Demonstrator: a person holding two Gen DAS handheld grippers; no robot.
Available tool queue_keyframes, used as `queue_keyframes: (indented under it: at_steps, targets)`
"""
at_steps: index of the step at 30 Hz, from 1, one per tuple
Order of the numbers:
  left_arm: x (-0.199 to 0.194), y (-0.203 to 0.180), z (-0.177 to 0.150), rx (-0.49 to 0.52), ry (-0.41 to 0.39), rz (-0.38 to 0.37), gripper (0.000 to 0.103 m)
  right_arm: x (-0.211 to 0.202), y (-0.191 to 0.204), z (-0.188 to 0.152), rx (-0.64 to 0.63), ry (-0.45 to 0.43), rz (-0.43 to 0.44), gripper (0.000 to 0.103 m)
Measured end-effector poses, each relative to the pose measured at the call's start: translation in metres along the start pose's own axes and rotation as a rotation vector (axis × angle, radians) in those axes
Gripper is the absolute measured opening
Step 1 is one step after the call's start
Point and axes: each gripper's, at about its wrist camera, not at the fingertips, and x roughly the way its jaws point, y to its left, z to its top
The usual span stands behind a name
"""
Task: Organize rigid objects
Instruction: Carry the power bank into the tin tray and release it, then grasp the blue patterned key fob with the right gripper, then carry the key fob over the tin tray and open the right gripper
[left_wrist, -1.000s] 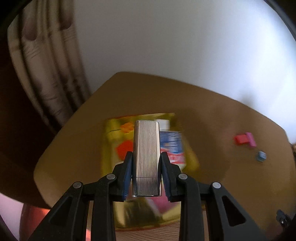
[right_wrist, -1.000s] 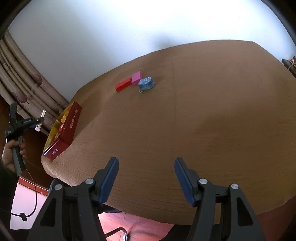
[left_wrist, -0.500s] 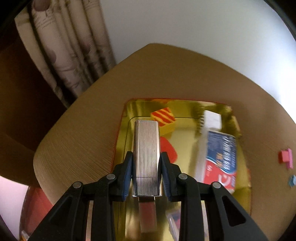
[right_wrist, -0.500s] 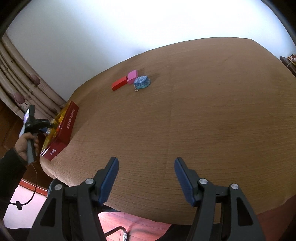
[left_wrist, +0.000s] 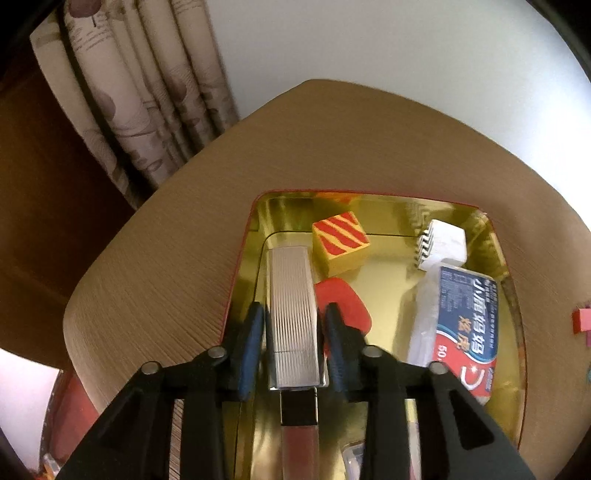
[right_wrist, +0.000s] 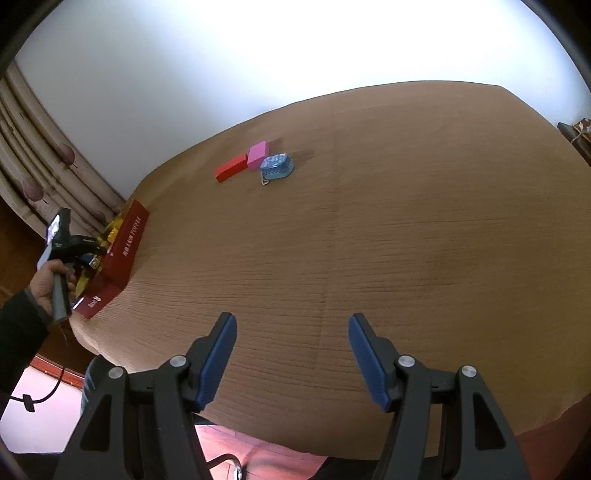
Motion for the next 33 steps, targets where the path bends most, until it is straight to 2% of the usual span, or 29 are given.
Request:
queue_keyframes:
  at_steps: [1, 3, 5, 7, 9, 11, 13, 16, 20, 22, 25, 27, 28, 33]
  targets:
    - [-0.003, 0.0, -0.001, 0.005, -0.008, -0.015, 0.043, 0.004, 0.002, 0.002, -0.009, 0.008, -0.012, 0.065]
    - [-0.019, -0.001, -0.003, 0.021, -0.055, -0.026, 0.06, 0.006, 0.009, 0.006, -0.043, -0.006, -0.037, 0.065]
    - [-0.044, -0.004, -0.011, 0.05, -0.127, -0.065, 0.086, 0.012, 0.015, 0.015, -0.086, -0.016, -0.06, 0.065]
    - [-0.069, -0.007, -0.02, 0.084, -0.202, -0.086, 0.088, 0.021, 0.022, 0.028, -0.124, -0.031, -0.081, 0.066]
    - [-0.096, -0.006, -0.034, 0.109, -0.266, -0.139, 0.092, 0.031, 0.026, 0.042, -0.141, -0.029, -0.094, 0.066]
    - [-0.119, -0.002, -0.05, 0.111, -0.305, -0.191, 0.101, 0.046, 0.035, 0.066, -0.164, -0.042, -0.106, 0.066]
    - [-0.139, 0.002, -0.073, 0.098, -0.331, -0.255, 0.102, 0.062, 0.044, 0.087, -0.188, -0.045, -0.125, 0.066]
    - [-0.154, 0.002, -0.112, 0.087, -0.303, -0.333, 0.102, 0.091, 0.058, 0.114, -0.22, -0.05, -0.171, 0.066]
    - [-0.16, -0.002, -0.155, 0.084, -0.258, -0.385, 0.102, 0.135, 0.066, 0.138, -0.227, -0.001, -0.233, 0.066]
    - [-0.161, -0.002, -0.171, 0.086, -0.239, -0.399, 0.102, 0.145, 0.068, 0.145, -0.226, -0.016, -0.259, 0.066]
    - [-0.164, -0.009, -0.19, 0.139, -0.233, -0.418, 0.102, 0.158, 0.073, 0.152, -0.235, -0.017, -0.286, 0.066]
    - [-0.163, -0.013, -0.192, 0.179, -0.235, -0.415, 0.102, 0.165, 0.071, 0.155, -0.21, -0.01, -0.288, 0.048]
    - [-0.163, -0.016, -0.193, 0.182, -0.231, -0.423, 0.102, 0.168, 0.068, 0.157, -0.184, -0.001, -0.288, 0.044]
    - [-0.166, -0.013, -0.19, 0.164, -0.243, -0.455, 0.102, 0.167, 0.071, 0.157, -0.188, -0.012, -0.3, 0.044]
